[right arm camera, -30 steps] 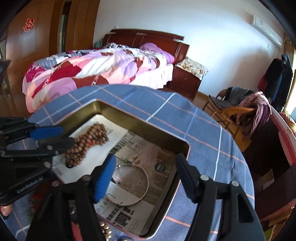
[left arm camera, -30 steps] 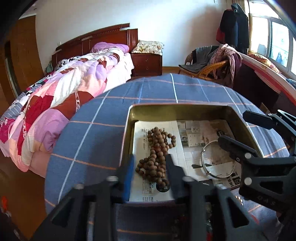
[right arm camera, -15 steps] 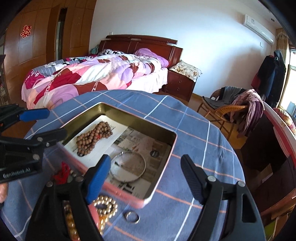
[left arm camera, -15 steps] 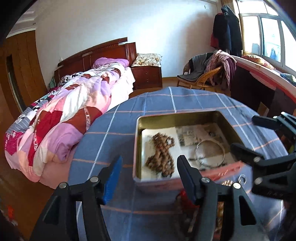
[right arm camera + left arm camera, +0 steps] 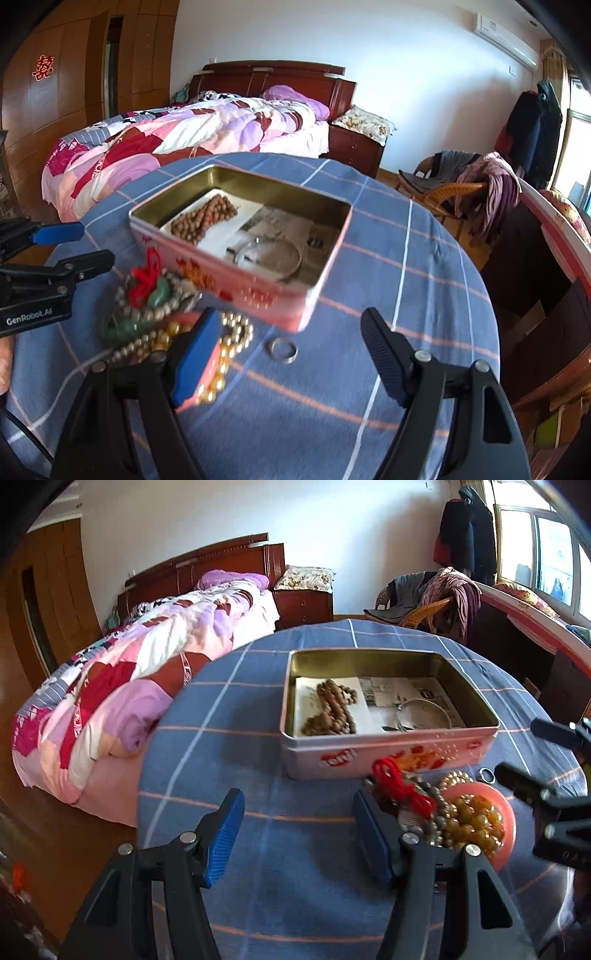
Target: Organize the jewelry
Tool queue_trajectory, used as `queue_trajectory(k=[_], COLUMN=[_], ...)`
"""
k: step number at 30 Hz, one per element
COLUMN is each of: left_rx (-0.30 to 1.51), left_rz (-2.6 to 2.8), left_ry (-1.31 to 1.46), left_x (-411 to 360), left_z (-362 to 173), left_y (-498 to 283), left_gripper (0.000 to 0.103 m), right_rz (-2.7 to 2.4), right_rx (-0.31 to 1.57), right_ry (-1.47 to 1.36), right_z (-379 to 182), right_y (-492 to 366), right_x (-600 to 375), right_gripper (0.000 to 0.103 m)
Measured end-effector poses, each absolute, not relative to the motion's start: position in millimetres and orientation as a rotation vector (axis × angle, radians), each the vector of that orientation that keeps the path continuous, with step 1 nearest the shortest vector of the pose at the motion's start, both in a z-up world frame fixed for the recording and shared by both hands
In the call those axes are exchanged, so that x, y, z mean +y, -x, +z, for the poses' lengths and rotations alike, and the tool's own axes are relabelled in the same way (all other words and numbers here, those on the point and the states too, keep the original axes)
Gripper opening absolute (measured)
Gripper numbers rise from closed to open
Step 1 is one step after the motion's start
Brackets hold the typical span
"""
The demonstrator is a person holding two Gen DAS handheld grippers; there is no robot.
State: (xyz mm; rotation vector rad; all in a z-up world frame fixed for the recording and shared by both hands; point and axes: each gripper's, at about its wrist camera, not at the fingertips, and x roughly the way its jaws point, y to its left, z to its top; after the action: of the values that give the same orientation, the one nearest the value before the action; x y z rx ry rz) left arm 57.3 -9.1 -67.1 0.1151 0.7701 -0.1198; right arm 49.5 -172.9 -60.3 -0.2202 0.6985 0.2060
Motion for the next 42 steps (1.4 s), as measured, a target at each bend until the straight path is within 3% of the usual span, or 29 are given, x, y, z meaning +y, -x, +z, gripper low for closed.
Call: queue_trajectory(k=[16, 17, 19, 21, 31, 42], left_rx=[0.756, 0.761, 0.783, 0.779, 0.618, 0.683], left_rz=[-0.226, -0.242, -0.286, -0.308, -0.283, -0.217], left_ry=[-0.144, -0.143, -0.133, -0.131, -0.050, -0.045], left_x=[-54.0, -56.1, -59.0, -59.6, -23.4, -1.0], left_z=[-66.8, -68.2, -71.2, -69.0, -3.1, -33.9], left_y=[-66.2, -67.8, -71.8, -70.1, -48.1, -58.0], left_gripper=[0.059, 0.052, 0.011, 0.000, 0.000, 0.000], right_rz=[0.139, 0.139, 0.137, 0.137, 0.137, 0.178], right_rx=[0.693, 0.690, 0.689, 0.688, 0.686, 0.678], right_ry=[0.174, 0.177, 0.182, 0.179, 0.159, 0.151], right_z=[-67.1, -67.1, -67.7, -67.5, -66.1, -65.4], right_y=[-47.0, -46.0, -45.1, -44.7, -45.3, -41.9], right_x=[-184.5, -183.6, -182.6, -183.7, -187.1, -185.3], right_gripper=[0.085, 0.086, 0.086, 0.086, 0.086, 0.085])
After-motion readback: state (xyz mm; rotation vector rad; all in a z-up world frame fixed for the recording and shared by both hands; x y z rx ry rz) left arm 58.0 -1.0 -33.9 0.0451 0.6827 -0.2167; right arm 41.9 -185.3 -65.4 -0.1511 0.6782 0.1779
